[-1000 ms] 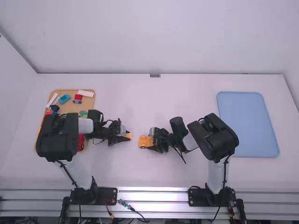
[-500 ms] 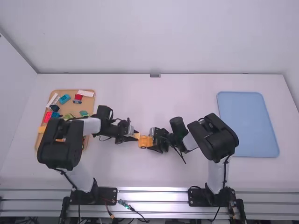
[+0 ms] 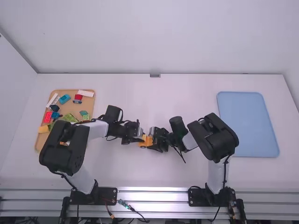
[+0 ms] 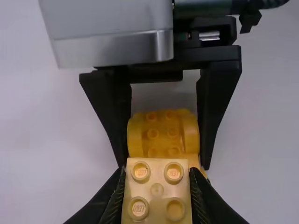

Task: Assemble lego blocks to make yellow taxi

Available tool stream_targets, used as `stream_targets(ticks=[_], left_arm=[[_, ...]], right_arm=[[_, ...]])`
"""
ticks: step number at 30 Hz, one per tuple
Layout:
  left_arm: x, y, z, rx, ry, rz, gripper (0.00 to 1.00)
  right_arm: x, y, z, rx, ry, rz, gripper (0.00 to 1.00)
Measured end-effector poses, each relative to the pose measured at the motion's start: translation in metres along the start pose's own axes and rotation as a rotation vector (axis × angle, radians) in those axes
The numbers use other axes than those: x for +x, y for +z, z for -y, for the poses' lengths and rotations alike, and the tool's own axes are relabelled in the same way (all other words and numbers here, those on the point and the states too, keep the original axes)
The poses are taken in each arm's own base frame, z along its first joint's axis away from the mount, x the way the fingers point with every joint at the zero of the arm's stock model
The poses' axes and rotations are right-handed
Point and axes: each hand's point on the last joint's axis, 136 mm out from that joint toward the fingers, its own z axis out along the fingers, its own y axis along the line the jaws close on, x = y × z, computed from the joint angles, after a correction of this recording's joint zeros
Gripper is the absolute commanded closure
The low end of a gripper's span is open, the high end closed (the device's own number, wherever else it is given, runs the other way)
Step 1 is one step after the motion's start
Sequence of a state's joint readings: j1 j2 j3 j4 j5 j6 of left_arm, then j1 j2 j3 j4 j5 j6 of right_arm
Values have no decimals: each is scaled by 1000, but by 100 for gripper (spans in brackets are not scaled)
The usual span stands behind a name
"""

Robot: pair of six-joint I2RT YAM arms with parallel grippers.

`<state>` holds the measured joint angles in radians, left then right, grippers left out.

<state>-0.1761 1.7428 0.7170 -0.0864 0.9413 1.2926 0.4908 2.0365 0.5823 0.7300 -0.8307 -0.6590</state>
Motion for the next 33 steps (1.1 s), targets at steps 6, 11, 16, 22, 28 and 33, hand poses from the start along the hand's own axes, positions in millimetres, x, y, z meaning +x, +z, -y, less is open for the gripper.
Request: stream_targets(ticks=[6,11,16,22,28,33], left_arm=[[2,3,-4,-40,5,11,98],[4,5,-4,-76,-18,25,98],[9,7,5,-61,-67,21,98],[8,7,5,-60,-74,22,98],[7,9,6,-56,-66,23,98],[7,9,6,-57,-65,24,98]], right_arm=[[0,0,0,0,-3,0,49],[0,0,0,0,-4,0,49],[0,0,0,0,0,0,48],[0,0,0,0,-1,-1,47],[0,0,0,0,-1,0,48],[0,0,0,0,-1,0,48]])
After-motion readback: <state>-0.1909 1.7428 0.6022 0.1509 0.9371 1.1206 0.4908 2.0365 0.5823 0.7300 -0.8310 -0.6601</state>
